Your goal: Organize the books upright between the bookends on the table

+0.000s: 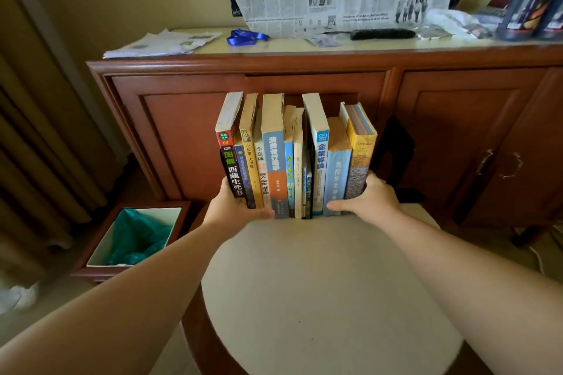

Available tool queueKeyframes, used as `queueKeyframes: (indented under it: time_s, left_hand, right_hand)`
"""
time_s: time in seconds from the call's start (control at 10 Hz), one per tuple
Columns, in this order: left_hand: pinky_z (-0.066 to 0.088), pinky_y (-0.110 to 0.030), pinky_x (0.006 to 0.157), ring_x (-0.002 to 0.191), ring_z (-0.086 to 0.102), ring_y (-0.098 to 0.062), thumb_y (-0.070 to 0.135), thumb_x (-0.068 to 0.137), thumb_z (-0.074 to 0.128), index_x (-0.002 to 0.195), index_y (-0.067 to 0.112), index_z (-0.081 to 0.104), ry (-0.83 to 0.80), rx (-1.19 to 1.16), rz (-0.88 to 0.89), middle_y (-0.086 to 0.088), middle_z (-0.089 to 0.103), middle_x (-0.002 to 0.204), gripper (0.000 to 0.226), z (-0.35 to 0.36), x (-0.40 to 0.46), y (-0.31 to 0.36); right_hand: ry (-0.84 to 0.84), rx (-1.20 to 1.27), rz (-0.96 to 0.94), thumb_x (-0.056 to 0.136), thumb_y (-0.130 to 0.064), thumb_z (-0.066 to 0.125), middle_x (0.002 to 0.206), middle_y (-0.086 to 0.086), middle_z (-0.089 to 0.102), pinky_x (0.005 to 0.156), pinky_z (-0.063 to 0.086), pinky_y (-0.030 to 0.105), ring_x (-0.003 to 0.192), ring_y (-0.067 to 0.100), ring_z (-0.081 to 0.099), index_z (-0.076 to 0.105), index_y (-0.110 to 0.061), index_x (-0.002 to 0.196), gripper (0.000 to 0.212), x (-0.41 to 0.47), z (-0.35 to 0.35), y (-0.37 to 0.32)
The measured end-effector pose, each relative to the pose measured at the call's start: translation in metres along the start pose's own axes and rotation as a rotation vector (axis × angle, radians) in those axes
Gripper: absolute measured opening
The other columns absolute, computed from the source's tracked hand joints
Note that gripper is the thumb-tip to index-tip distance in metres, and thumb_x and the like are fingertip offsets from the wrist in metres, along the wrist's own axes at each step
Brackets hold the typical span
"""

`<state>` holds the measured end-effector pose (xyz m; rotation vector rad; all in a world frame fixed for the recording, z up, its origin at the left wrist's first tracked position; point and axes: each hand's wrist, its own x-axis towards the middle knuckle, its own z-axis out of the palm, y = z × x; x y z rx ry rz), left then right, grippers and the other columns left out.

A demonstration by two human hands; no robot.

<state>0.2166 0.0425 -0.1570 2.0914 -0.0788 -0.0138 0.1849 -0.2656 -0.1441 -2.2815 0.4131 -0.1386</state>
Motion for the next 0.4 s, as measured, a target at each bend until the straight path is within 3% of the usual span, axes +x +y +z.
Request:
queueKeyframes:
  time_s: [0.1, 0.2, 0.3, 0.4]
  left_hand:
    - [0.055, -0.025, 0.084, 0.105, 0.07, -0.009, 0.041, 0.06, 0.102, 0.147, 0.027, 0.035, 0.003, 0.071, -0.028, 0.013, 0.07, 0.117, 0.111, -0.004, -0.015, 0.015]
    - [0.058, -0.027, 0.087, 0.102, 0.07, -0.006, 0.043, 0.062, 0.1, 0.149, 0.032, 0.033, -0.007, 0.118, 0.002, 0.016, 0.07, 0.116, 0.111, -0.008, -0.032, 0.025]
    - [0.056, -0.022, 0.083, 0.105, 0.07, -0.005, 0.044, 0.068, 0.097, 0.152, 0.038, 0.025, -0.028, 0.145, 0.027, 0.022, 0.068, 0.117, 0.111, -0.012, -0.048, 0.031]
    - [0.051, -0.031, 0.1, 0.125, 0.057, -0.01, 0.051, 0.076, 0.09, 0.165, 0.033, -0.003, -0.064, 0.234, 0.005, 0.021, 0.053, 0.138, 0.13, -0.008, -0.069, 0.031]
  right_hand:
    - [-0.003, -0.048, -0.013, 0.043, -0.06, 0.1, 0.13, -0.001, 0.065, 0.098, 0.055, 0.042, 0.12, 0.024, 0.061, 0.054, -0.025, 0.134, 0.108, -0.01, -0.013, -0.01]
    - [0.0, -0.047, -0.037, 0.047, -0.054, 0.102, 0.132, -0.001, 0.063, 0.098, 0.054, 0.041, 0.123, 0.025, 0.06, 0.049, -0.025, 0.136, 0.107, -0.022, -0.02, -0.019]
    - [-0.018, -0.101, -0.05, 0.04, -0.07, 0.094, 0.138, -0.001, 0.061, 0.099, 0.054, 0.044, 0.126, 0.025, 0.058, 0.04, -0.029, 0.147, 0.127, -0.038, -0.022, -0.022]
    - [-0.059, -0.154, -0.035, 0.048, -0.078, 0.087, 0.159, 0.003, 0.046, 0.106, 0.05, 0.045, 0.14, 0.03, 0.049, 0.008, -0.032, 0.165, 0.149, -0.047, -0.018, -0.012]
